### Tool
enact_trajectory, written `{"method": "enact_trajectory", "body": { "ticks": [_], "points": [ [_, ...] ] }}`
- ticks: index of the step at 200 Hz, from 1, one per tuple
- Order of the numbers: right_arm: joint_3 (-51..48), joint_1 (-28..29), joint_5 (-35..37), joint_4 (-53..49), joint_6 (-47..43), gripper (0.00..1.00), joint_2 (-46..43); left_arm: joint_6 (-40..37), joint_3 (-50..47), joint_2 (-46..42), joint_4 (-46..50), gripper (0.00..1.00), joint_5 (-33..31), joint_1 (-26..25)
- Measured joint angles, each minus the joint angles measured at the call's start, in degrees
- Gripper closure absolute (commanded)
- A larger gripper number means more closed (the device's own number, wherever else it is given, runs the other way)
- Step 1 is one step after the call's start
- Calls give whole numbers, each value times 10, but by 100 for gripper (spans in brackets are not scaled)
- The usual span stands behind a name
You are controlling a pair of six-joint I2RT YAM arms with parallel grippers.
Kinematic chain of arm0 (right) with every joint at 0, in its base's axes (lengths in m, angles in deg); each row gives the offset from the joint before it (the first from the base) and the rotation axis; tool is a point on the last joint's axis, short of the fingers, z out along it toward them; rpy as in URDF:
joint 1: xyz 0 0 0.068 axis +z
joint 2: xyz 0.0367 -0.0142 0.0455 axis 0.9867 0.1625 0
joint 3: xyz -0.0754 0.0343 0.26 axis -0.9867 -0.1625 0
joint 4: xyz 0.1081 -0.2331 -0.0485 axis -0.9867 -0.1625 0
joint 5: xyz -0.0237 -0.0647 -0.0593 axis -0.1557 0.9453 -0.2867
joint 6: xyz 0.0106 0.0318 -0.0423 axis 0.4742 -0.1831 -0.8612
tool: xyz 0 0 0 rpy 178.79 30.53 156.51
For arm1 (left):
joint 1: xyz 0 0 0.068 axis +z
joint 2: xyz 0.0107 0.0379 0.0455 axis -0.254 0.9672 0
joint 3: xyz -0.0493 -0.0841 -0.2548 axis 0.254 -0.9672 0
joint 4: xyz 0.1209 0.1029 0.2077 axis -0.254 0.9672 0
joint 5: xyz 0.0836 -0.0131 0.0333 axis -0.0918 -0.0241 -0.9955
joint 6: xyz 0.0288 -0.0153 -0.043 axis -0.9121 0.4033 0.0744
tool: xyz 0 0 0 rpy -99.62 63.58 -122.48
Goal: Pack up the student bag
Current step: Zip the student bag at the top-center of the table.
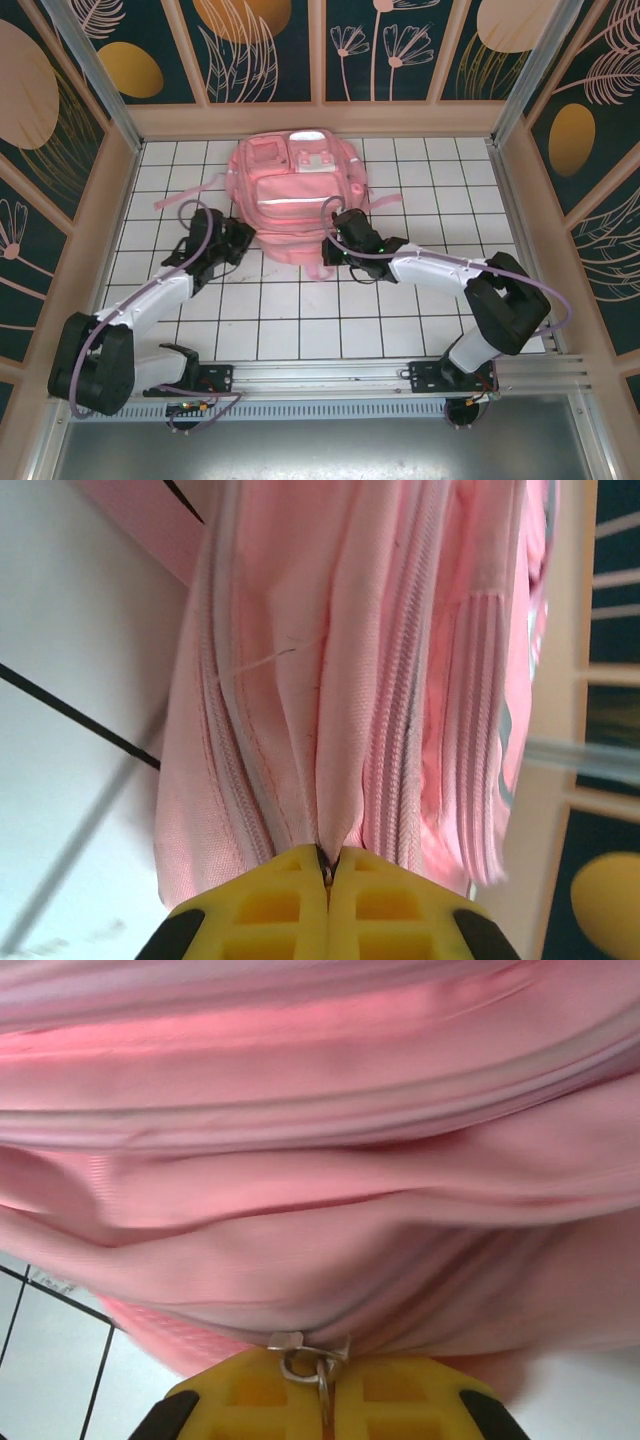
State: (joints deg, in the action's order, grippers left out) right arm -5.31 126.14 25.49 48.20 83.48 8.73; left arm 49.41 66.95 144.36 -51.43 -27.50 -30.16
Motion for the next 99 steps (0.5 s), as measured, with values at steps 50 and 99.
{"method": "enact_trajectory", "body": {
  "ticks": [50, 99],
  "points": [
    [23, 5, -41, 20, -14, 100, 21, -120, 77, 45, 118, 100, 56, 115],
    [62, 22, -9, -18, -15, 100, 57, -157, 110, 72, 138, 43, 72, 196]
  ]
}}
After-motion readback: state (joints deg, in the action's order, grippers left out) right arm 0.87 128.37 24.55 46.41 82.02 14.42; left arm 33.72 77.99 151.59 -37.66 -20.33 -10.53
